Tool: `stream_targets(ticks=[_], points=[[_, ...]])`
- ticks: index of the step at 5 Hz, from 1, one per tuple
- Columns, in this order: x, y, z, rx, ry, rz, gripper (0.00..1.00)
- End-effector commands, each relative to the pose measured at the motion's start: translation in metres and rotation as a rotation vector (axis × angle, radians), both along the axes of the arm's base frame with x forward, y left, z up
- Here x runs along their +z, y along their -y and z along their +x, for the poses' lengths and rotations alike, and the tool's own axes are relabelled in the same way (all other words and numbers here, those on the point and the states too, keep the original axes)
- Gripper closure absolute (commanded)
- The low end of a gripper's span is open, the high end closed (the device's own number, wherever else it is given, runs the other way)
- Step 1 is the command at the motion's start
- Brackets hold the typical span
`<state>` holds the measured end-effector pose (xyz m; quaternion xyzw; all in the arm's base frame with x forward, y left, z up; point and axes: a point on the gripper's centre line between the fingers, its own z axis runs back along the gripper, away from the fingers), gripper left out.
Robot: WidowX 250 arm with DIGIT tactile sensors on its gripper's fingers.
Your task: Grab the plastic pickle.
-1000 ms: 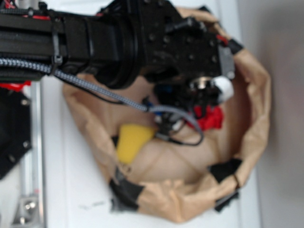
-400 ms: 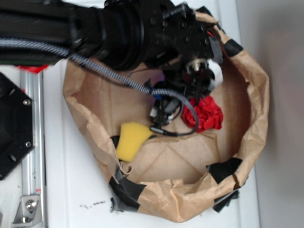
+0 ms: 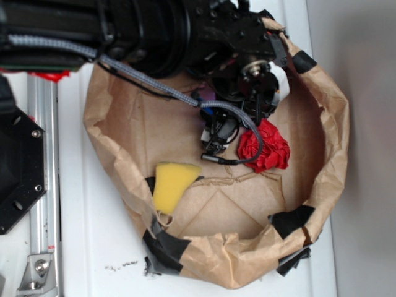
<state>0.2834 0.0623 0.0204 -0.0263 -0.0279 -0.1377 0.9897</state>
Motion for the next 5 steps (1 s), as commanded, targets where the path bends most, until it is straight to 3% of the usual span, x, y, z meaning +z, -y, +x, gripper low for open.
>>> stream_targets(ticks=[1,2,3,4,5], points=[[0.027,0.001,0.001,0.031,0.068,0.090,1.00],[0.077,0.013,0.001,0.102,0.128,0.113,1.00],[0.128,0.024,-0.002,0.154,0.181,0.081,1.00],[0.161,0.040,-0.017,0.405,0.207,0.092,1.00],[0.171,0.047,-0.018,0.443,0.157,0.022,1.00]])
